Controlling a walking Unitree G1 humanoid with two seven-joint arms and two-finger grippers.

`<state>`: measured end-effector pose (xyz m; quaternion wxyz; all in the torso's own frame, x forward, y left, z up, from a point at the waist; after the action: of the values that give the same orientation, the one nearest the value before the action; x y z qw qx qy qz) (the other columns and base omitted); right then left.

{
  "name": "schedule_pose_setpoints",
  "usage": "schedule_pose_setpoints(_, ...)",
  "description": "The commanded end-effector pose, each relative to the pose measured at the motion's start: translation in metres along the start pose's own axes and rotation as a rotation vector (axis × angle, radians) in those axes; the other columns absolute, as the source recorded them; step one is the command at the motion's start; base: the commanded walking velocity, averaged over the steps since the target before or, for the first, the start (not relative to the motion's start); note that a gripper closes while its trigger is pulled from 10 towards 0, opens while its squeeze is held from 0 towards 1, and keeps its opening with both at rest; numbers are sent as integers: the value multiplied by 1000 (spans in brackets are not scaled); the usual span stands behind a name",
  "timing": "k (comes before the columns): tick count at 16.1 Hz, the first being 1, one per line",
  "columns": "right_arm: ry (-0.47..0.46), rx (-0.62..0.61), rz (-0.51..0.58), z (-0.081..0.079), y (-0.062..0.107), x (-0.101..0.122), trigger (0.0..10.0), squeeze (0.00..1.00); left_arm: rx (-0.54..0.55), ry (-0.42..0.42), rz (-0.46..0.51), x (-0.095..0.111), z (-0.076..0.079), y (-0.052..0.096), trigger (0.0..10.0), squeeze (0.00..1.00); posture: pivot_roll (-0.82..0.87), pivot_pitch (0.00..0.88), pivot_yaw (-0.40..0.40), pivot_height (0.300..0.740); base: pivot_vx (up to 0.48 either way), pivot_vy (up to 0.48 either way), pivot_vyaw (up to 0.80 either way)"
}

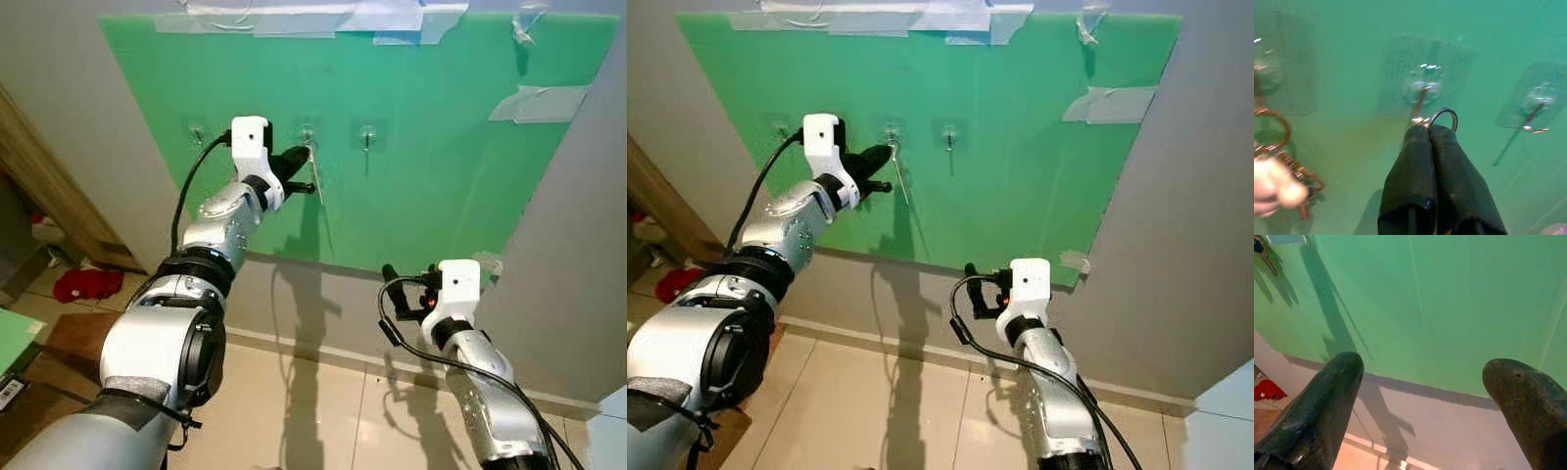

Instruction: Hang keys on a hook

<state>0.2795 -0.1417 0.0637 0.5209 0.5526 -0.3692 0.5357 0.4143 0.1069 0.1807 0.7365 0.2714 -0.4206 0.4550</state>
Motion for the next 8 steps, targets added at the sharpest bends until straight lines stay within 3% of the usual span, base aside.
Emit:
schedule_pose_setpoints(1, -4, 0, -2, -2, 2, 2, 10000, 0, 33, -17, 29, 13, -4, 0, 0, 0, -149, 0, 165, 740, 0, 0, 0)
schedule_pose_setpoints(8, -4, -1, -10, -2, 5, 0, 10000, 0, 100, 102, 32, 10, -11, 1, 0, 0, -154, 0, 165, 740, 0, 0, 0)
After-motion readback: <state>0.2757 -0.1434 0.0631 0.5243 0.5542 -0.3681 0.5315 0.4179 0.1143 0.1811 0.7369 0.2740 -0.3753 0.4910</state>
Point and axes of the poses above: a point about 5 cm out from each wrist's last joint towards the gripper, its own y axis pointing back from the gripper into the wrist, its own x axis along the axis of the wrist's last joint, z = x × y, the point moved 1 cm from there along -y, pointing out of the wrist towards the gripper, and after that the axes turned 14 degrees about y, right-handed, at the moved point
